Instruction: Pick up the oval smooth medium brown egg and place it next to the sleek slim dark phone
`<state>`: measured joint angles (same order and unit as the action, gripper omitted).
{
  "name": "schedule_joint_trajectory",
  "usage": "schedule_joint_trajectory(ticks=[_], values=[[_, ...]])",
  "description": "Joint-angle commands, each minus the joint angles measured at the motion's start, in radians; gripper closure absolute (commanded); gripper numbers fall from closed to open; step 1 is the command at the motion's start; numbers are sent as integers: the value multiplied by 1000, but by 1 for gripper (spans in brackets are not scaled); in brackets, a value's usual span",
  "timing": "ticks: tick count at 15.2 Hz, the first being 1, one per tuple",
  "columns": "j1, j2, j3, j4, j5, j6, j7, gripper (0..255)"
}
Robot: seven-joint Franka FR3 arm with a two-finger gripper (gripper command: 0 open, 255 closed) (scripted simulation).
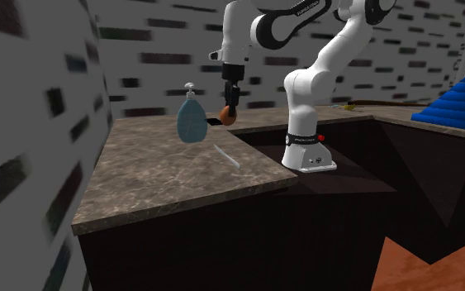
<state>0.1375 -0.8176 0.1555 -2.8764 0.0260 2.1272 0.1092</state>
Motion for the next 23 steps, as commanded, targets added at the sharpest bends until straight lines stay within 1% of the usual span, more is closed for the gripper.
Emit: schedule_joint_trajectory(ticks=[1,7,11,14,18,23], values=[[-41,-28,-56,-23,-39,-1,-66,255],[-169,-29,-209,-28,-153,15,-242,255],[-248,15,-310,0,-224,42,-356,255],[-296,67,-383,35,-268,66,-438,255],[-340,155,-479,101,-310,100,-544,255],[-362,283,-597,209,-328,139,-676,255]])
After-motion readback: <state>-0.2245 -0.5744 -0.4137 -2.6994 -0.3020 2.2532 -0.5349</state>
